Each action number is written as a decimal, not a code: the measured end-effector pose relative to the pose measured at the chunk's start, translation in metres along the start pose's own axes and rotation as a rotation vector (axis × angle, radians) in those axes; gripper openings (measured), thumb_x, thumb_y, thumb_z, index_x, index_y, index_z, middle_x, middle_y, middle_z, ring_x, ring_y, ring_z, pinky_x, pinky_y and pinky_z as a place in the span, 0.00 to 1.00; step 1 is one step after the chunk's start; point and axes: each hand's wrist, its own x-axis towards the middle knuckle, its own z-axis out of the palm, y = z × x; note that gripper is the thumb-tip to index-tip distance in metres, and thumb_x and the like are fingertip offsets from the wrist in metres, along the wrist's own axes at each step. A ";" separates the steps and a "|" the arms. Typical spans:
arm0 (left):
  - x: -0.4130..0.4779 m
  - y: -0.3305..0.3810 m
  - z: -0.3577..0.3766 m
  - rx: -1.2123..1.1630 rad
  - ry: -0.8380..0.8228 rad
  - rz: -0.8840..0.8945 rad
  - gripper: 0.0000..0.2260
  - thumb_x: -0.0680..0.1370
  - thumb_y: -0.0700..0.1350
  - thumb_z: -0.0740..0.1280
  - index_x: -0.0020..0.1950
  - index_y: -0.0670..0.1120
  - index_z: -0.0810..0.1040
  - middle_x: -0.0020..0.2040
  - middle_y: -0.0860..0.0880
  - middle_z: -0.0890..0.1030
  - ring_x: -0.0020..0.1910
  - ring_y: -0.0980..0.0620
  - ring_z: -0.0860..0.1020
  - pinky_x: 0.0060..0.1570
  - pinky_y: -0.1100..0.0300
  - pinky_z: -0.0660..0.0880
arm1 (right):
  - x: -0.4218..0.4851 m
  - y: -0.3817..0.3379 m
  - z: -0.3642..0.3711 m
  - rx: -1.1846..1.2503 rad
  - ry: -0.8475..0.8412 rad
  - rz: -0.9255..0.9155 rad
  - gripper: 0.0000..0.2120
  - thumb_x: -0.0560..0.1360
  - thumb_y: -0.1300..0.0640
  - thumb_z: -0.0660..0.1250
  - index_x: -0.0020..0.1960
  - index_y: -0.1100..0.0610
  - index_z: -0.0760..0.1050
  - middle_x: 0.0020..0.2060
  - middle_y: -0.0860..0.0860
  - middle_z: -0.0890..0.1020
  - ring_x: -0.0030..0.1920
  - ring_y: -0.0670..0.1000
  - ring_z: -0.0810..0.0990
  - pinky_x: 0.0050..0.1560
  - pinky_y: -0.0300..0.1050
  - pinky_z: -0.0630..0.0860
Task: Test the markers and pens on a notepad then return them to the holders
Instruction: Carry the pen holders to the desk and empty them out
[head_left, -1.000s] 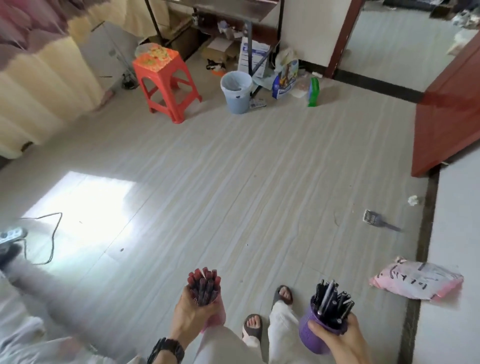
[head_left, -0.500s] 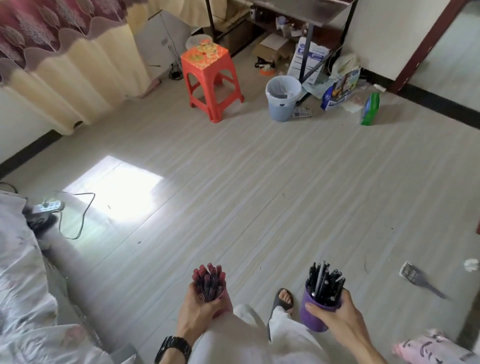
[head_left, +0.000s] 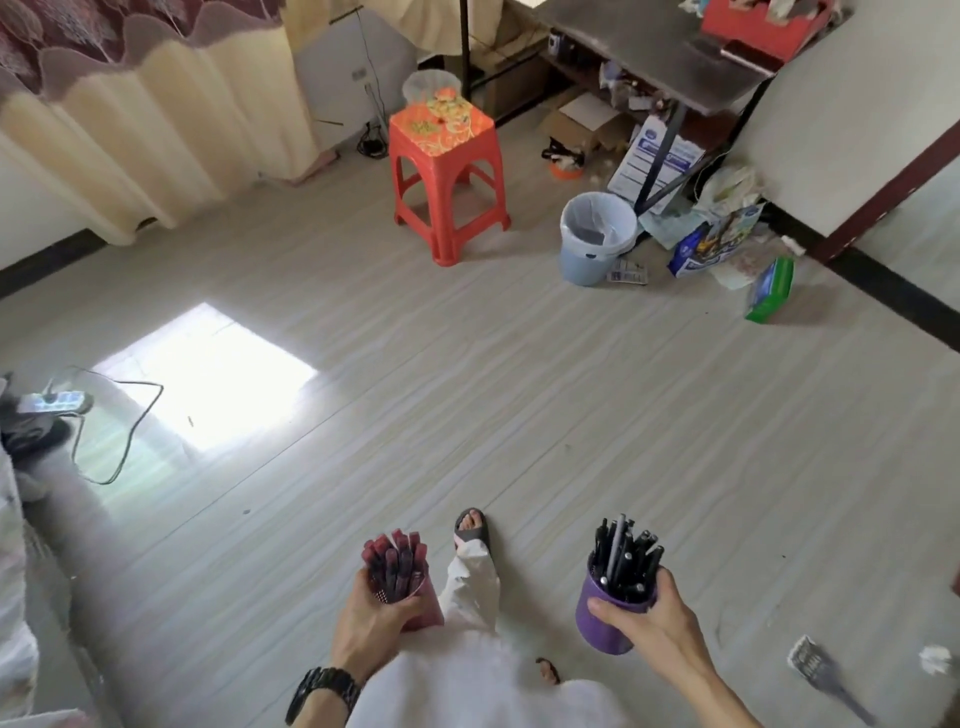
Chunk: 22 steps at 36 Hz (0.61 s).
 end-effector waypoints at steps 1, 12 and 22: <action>0.012 0.011 -0.005 0.001 -0.003 0.002 0.24 0.63 0.49 0.81 0.53 0.53 0.74 0.43 0.60 0.83 0.36 0.68 0.79 0.31 0.69 0.70 | 0.004 -0.009 0.002 0.011 0.012 0.017 0.30 0.60 0.48 0.84 0.56 0.48 0.73 0.48 0.45 0.84 0.49 0.48 0.81 0.45 0.42 0.74; 0.125 0.166 -0.060 -0.081 -0.015 0.169 0.25 0.66 0.45 0.81 0.58 0.55 0.72 0.49 0.58 0.80 0.49 0.53 0.80 0.43 0.57 0.74 | 0.058 -0.125 0.021 0.173 0.189 0.102 0.35 0.58 0.56 0.86 0.61 0.54 0.75 0.51 0.54 0.84 0.55 0.56 0.82 0.62 0.50 0.75; 0.186 0.236 -0.070 -0.121 -0.035 0.114 0.27 0.61 0.52 0.81 0.54 0.56 0.71 0.48 0.59 0.78 0.46 0.57 0.78 0.42 0.59 0.73 | 0.139 -0.210 0.020 0.164 0.157 0.056 0.33 0.59 0.48 0.85 0.58 0.49 0.73 0.49 0.49 0.85 0.50 0.54 0.81 0.49 0.45 0.73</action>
